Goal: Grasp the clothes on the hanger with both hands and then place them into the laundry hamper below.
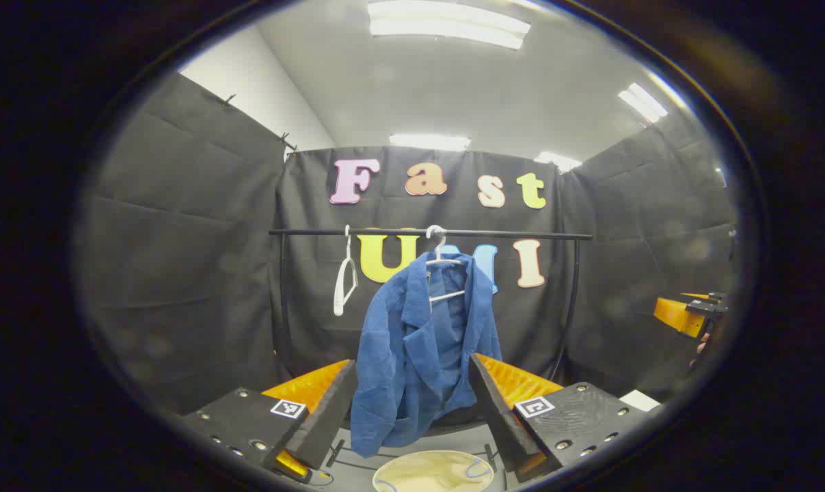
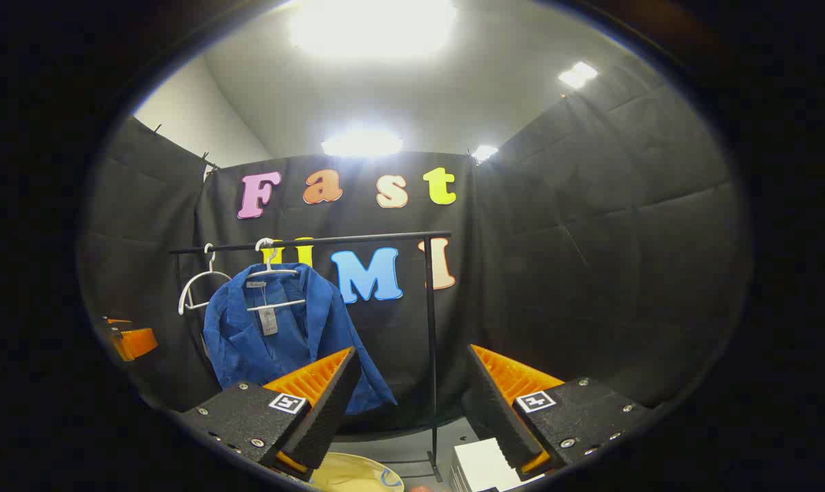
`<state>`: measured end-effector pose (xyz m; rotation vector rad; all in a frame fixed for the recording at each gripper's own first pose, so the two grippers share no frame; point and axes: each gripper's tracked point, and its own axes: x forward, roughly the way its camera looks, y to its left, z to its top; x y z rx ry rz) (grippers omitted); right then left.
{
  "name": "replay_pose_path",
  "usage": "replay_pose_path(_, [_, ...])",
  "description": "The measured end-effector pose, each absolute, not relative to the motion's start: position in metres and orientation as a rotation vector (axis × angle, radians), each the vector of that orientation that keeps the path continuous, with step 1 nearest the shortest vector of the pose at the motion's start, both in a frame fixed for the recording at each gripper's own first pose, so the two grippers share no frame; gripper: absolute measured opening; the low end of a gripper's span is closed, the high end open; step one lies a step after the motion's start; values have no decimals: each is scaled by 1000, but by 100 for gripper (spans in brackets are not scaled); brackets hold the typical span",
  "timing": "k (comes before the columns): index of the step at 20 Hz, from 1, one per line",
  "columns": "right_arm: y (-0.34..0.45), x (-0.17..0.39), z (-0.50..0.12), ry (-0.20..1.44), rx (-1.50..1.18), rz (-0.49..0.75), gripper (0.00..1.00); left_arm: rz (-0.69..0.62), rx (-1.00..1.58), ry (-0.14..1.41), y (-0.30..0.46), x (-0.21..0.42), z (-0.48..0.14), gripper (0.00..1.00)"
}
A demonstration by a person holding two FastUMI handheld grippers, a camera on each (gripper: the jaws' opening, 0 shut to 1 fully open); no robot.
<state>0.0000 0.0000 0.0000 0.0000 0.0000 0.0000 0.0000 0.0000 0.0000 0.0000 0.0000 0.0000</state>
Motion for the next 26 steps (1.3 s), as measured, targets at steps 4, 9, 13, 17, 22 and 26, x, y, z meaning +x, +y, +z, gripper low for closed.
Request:
replay_pose_path(4, [3,10,2,-5,14,8,95,10,30,-26,-3,0,11,93])
replay_pose_path(9, [4,10,5,-14,12,16,95,-1,4,-37,-7,4,14,93])
replay_pose_path(13, [3,11,4,-12,9,10,94,4,-2,-39,-2,7,14,93])
replay_pose_path(17, [7,18,4,-1,10,13,94,17,-25,-21,6,11,7,93])
replay_pose_path(22, [21,40,3,17,13,50,94,63,-47,-9,22,22,5,93])
replay_pose_path(26, [39,67,10,18,18,97,94,88,-66,9,25,40,4,93])
